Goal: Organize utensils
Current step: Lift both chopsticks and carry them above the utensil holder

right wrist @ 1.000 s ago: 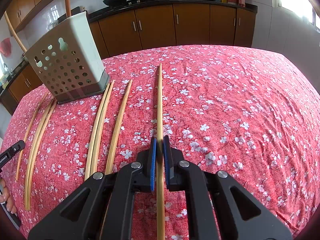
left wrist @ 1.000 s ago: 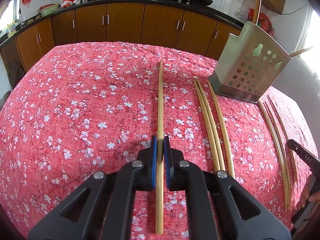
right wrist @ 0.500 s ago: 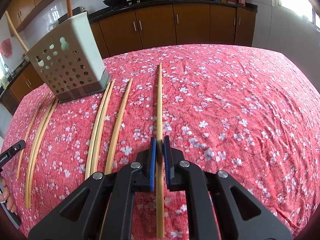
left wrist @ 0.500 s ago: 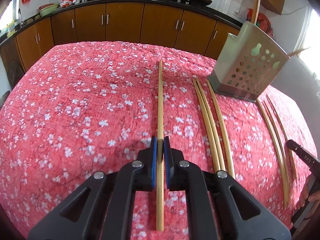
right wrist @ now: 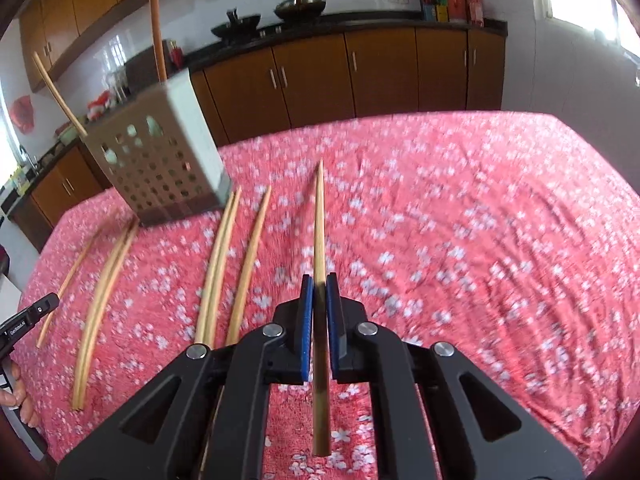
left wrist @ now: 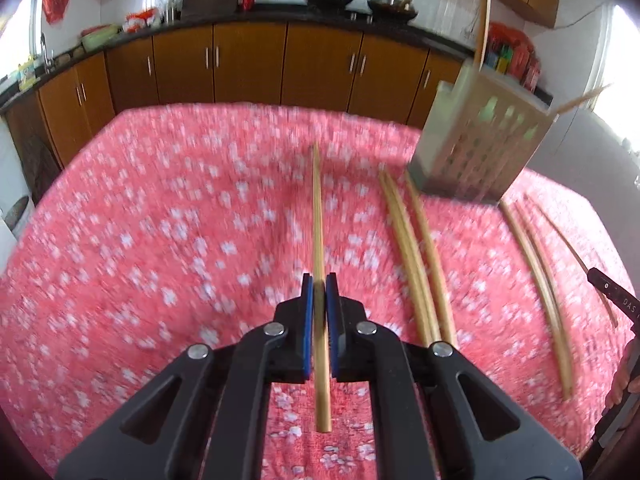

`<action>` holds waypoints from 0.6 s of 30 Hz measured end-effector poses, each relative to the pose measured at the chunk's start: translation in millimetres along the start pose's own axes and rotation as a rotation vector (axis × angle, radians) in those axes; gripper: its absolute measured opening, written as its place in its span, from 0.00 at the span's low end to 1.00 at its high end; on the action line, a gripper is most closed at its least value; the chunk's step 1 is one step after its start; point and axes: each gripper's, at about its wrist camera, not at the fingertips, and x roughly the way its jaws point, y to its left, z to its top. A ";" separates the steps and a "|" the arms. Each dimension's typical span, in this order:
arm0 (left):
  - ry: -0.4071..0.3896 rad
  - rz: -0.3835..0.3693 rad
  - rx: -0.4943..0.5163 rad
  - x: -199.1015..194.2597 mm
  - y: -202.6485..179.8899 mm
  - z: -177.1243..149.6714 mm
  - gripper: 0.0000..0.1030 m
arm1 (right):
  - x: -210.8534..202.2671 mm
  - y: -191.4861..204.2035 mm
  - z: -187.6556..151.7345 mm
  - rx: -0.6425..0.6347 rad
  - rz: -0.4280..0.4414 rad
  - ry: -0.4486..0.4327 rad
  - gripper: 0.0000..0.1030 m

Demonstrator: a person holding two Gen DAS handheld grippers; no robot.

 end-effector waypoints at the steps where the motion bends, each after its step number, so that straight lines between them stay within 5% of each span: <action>1: -0.023 -0.001 0.001 -7.0 0.1 4.7 0.07 | -5.7 -0.4 4.3 0.004 0.001 -0.016 0.07; 8: -0.205 -0.024 -0.015 -61.5 -1.0 47.4 0.07 | -48.9 -4.1 37.3 0.025 0.008 -0.172 0.07; 18: -0.288 -0.045 -0.014 -87.7 -4.4 87.9 0.07 | -65.8 4.0 61.7 0.006 0.022 -0.250 0.07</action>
